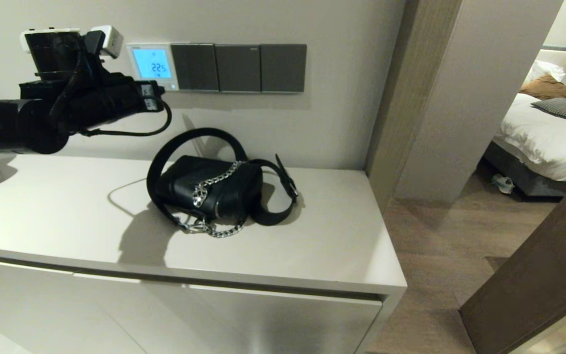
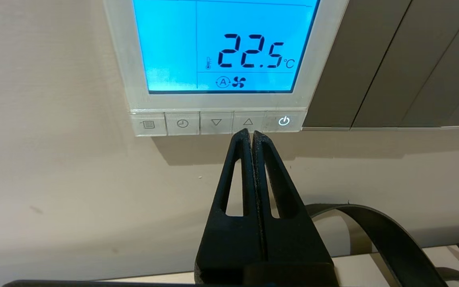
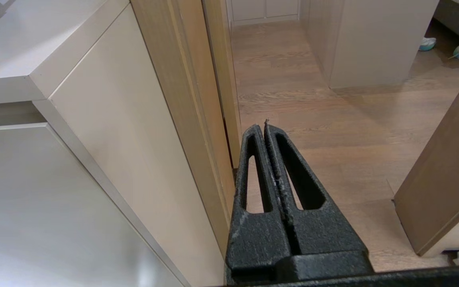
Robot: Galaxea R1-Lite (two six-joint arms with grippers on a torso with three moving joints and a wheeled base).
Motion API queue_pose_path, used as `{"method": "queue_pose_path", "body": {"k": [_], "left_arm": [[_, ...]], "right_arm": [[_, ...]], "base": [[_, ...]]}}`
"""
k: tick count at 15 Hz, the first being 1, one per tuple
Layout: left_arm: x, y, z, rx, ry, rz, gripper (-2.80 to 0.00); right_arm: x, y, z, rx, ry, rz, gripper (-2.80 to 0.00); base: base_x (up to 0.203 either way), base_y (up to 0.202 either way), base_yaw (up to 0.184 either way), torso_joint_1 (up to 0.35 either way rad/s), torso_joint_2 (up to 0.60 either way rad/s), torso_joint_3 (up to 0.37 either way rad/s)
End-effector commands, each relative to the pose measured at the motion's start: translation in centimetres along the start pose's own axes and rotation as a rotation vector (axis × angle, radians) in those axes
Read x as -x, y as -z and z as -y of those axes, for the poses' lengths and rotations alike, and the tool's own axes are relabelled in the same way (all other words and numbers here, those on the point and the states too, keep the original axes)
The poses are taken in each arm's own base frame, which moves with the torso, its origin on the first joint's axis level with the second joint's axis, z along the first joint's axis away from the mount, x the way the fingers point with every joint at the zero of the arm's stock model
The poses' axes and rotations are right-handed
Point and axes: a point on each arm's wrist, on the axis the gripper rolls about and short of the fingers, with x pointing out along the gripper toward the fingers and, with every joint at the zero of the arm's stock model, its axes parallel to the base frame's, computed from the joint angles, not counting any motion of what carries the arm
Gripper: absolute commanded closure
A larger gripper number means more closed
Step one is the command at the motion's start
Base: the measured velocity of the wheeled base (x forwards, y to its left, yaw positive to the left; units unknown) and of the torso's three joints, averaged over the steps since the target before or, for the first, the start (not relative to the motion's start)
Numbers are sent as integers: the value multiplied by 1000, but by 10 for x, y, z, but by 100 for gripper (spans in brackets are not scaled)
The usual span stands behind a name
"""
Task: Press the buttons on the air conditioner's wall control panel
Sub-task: Press the temperature increase button
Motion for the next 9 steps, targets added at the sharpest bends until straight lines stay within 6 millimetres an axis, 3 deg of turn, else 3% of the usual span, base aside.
{"method": "queue_pose_path", "body": {"k": [1, 9], "left_arm": [[-5, 4, -1, 1, 2, -5, 0], [-12, 9, -2, 4, 1, -14, 0]], "right_arm": [[0, 0, 0, 0, 0, -2, 0], [0, 0, 0, 0, 0, -2, 0]], "base": [[0, 0, 0, 0, 0, 0], [0, 0, 0, 0, 0, 0]]}}
